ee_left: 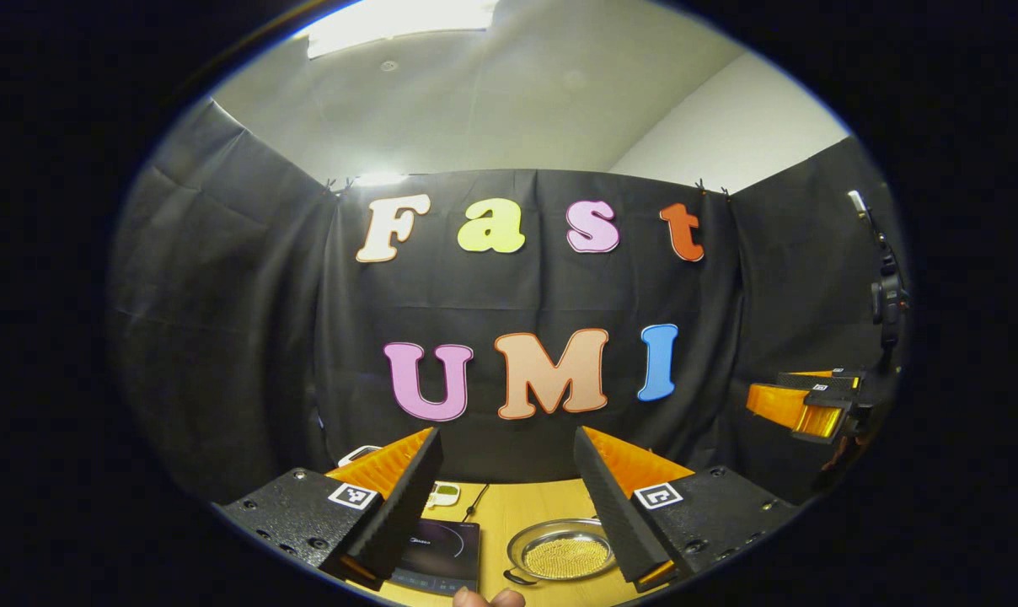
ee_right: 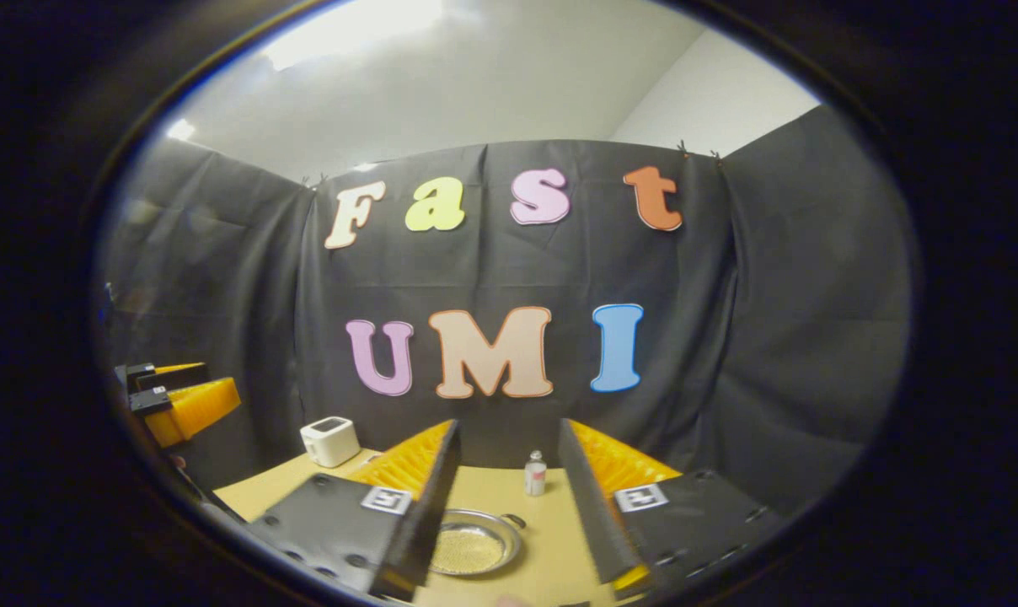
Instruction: First push the handle of the pot to place it horizontally, then grasp the pot with both hands and set it on the induction cooktop.
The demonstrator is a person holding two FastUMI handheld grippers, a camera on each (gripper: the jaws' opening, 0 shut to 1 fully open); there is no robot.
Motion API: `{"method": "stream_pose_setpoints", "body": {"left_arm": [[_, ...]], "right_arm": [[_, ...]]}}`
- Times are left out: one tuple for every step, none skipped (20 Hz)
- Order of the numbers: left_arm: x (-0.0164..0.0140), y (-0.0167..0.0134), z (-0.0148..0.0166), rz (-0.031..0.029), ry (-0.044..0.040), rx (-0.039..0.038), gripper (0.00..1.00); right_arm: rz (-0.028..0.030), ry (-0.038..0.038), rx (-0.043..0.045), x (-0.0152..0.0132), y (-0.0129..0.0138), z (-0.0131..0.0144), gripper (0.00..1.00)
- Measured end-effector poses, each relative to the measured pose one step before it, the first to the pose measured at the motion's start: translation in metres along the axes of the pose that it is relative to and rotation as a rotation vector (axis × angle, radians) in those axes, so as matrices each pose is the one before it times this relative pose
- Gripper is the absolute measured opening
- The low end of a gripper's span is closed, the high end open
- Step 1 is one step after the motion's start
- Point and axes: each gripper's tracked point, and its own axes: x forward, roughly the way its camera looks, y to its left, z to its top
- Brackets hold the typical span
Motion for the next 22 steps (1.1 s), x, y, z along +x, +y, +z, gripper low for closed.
{"method": "stream_pose_setpoints", "body": {"left_arm": [[-0.00077,-0.00168,0.00002,0.00306,0.00119,0.00018,0.92],[-0.00063,-0.00124,-0.00034,0.00399,0.00245,-0.00089,0.95],[0.00003,-0.00189,-0.00103,0.00246,0.00245,-0.00211,0.95],[0.00091,-0.00189,-0.00005,0.00396,-0.00017,-0.00197,0.92],[0.00034,-0.00360,-0.00012,0.00154,0.00310,-0.00159,0.92],[-0.00024,-0.00475,-0.00204,-0.00087,0.00344,0.00074,0.92],[0.00050,-0.00357,0.00219,-0.00119,-0.00528,0.00683,0.95],[-0.00029,-0.00106,0.00272,0.00222,-0.01032,0.00901,0.92],[0.00128,-0.00207,0.00288,0.00499,-0.01054,0.00130,0.95],[-0.00222,-0.00330,-0.00335,0.00566,0.00795,-0.00115,0.92],[-0.00211,-0.00102,-0.00094,0.01251,0.00472,-0.00525,0.95],[-0.00039,-0.00123,0.00100,0.01266,-0.00217,-0.00616,0.92],[-0.00149,0.00038,0.00093,0.01387,-0.00286,-0.00146,0.92],[-0.00171,0.00214,-0.00197,0.01429,0.00485,0.01200,0.92],[-0.00143,0.00339,-0.00259,0.01189,0.00900,0.01905,0.92],[-0.00101,0.00168,-0.00569,0.00671,0.01059,0.01591,0.92],[0.00098,0.00187,-0.00227,0.00326,0.00348,0.00712,0.92],[0.00256,0.00278,-0.00286,0.00500,0.00041,-0.00166,0.92],[0.00467,0.00334,-0.00418,0.00225,0.00524,-0.00798,0.93],[0.00540,0.00489,-0.00632,0.00546,0.00738,-0.01069,0.95],[0.00698,0.00505,-0.00473,-0.00066,0.00489,-0.01322,0.94],[0.00815,0.00554,-0.00427,-0.00220,0.00308,-0.01069,0.95]], "right_arm": [[-0.02069,-0.01497,-0.00680,-0.00056,-0.00608,0.00394,0.46],[-0.00977,-0.00607,-0.00470,0.00030,-0.00472,0.00182,0.32],[0.01908,0.00603,0.00299,-0.00214,0.00301,-0.00470,0.19],[0.02575,0.00785,0.00841,0.00047,0.00359,-0.00340,0.08],[-0.00173,0.00554,0.00334,0.00271,-0.00443,-0.00276,0.05],[-0.00807,0.00269,0.01309,-0.00001,-0.00968,-0.00359,0.15],[0.00308,0.00402,0.01431,-0.00253,-0.00181,-0.00045,0.09],[-0.00586,0.00183,0.00636,0.00246,-0.00407,-0.00402,0.02],[0.01924,-0.00332,-0.00044,0.00160,-0.00078,-0.00265,0.10],[0.01257,0.00774,-0.01466,0.00166,-0.00108,-0.00474,0.02],[0.01680,0.01417,-0.00162,0.00070,0.00049,-0.00893,0.00],[0.02952,0.00811,0.01168,0.00027,0.00551,-0.00510,0.04],[0.02122,0.00144,0.00942,0.00192,0.00368,-0.00369,0.00],[0.01605,0.00945,0.00591,0.00215,0.00163,-0.00639,0.00],[0.01988,0.01561,0.00562,0.00160,0.00200,-0.00961,0.04],[0.01478,0.01808,-0.00001,0.00267,0.00337,-0.00710,0.04],[0.00838,0.01306,-0.00640,0.00251,0.00118,-0.00646,0.04],[0.00805,0.00792,-0.00671,0.00368,0.00142,-0.00321,0.00],[0.00597,0.01228,-0.00460,0.00243,0.00407,-0.00454,0.00],[0.00360,0.01384,-0.00429,0.00388,0.00361,-0.00562,0.00],[0.00363,0.01622,-0.00580,0.00415,0.00484,-0.00651,0.00],[0.00094,0.01474,-0.00416,0.00568,0.00503,-0.00586,0.04]]}}
